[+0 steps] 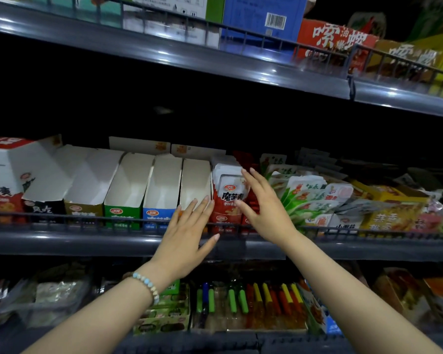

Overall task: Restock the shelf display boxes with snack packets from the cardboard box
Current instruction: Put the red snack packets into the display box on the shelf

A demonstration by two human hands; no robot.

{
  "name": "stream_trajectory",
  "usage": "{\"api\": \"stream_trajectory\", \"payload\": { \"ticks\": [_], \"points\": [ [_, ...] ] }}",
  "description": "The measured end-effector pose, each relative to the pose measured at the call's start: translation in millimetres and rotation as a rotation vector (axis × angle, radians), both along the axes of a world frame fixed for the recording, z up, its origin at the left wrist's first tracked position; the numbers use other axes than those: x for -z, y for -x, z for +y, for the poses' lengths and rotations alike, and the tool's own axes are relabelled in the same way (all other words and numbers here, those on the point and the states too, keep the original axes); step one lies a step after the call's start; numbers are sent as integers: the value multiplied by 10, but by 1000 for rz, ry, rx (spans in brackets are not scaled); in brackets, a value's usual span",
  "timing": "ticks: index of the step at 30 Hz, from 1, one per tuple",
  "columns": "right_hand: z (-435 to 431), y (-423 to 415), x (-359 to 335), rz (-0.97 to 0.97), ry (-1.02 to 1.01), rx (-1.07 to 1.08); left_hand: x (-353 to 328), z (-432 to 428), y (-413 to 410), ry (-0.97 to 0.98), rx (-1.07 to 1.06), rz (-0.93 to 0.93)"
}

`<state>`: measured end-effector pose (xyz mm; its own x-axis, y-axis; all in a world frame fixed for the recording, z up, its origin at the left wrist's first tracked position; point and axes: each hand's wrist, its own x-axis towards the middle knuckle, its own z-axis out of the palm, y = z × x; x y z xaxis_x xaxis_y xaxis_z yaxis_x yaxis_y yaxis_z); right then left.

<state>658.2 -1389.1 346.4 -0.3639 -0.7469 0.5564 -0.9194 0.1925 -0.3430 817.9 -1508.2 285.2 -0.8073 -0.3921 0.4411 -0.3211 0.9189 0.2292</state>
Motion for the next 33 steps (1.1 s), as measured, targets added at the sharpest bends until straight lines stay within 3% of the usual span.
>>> {"api": "stream_trajectory", "payload": {
  "ticks": [5, 12, 23, 33],
  "points": [
    [228, -587, 447, -125, -65, -79, 323, 71, -452, -17, 3, -8],
    [300, -1296, 1651, -309, -412, -98, 1481, 87, -1272, -190, -64, -216],
    [128, -1915, 3225, -652, -742, -61, 2657, 72, -2056, -398, -259, -504],
    [346, -2242, 4271, -1213, -809, 264, 3593, 141, -2343, -690, -286, -634]
  ]
}}
